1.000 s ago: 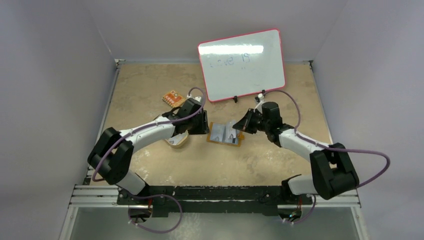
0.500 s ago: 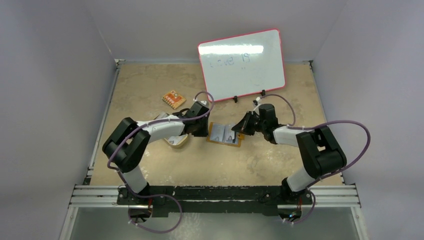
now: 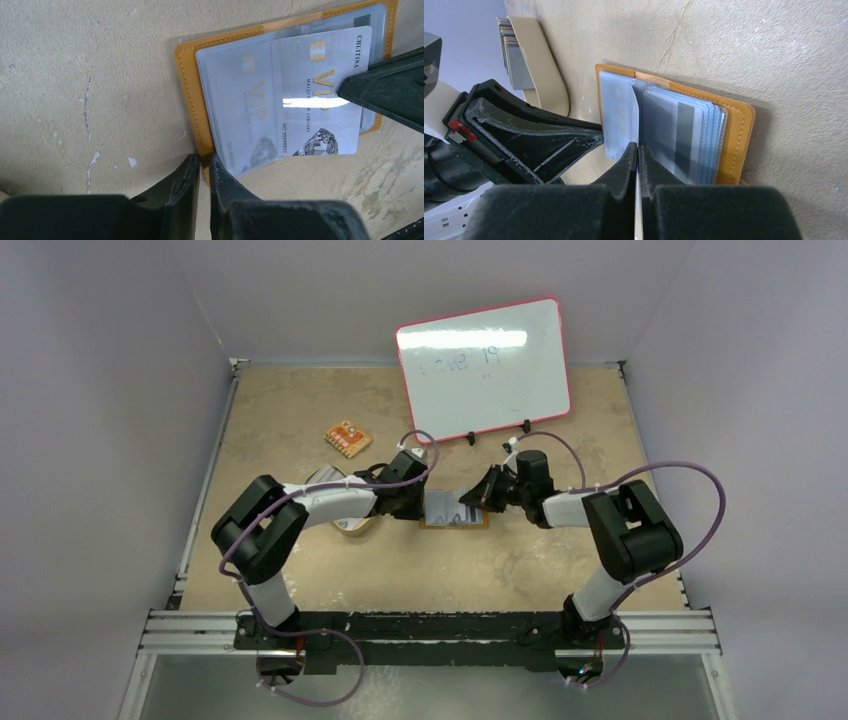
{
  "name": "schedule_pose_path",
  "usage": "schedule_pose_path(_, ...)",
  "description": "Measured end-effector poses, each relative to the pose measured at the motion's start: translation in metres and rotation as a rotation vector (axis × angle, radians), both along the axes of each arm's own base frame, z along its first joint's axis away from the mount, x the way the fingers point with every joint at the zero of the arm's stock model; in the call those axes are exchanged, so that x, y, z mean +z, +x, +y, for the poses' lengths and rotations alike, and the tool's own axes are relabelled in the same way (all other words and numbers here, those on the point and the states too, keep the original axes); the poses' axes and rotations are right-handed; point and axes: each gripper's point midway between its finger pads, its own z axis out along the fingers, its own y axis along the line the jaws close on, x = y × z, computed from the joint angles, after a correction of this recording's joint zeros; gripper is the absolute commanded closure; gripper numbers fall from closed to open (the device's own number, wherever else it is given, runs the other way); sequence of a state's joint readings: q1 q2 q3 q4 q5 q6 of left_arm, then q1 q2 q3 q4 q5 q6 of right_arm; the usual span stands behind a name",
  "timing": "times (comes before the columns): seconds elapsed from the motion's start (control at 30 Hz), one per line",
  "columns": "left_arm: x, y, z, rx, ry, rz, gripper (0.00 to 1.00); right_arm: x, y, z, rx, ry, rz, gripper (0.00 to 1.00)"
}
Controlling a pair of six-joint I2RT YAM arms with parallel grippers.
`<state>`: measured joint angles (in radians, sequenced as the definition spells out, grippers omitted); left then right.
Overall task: Put the credit cards into the card holder
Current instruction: Insert the credit card into the card holder.
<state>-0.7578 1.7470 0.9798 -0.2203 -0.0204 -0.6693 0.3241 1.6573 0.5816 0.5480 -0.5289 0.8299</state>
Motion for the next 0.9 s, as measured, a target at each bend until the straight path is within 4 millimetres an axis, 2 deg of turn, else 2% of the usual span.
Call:
schedule_pose_path(0.27,0.000,0.001,-0.001,0.001,-0.006,-0.011,0.88,-0.002,-0.001,0.001,0.017,0.016,-0.009,1.00)
schedule_pose_path(0.47,0.000,0.001,-0.001,0.002,-0.008,-0.015,0.88,-0.012,-0.001,0.003,0.030,0.026,0.001,1.00)
schedule_pose_path(0.63,0.000,0.000,-0.002,0.008,-0.016,-0.017,0.88,-0.013,0.001,0.007,0.042,0.047,-0.010,0.94)
schedule_pose_path(0.9,0.001,0.000,-0.005,0.010,-0.024,-0.022,0.88,-0.014,0.003,0.008,0.040,0.054,-0.019,0.93)
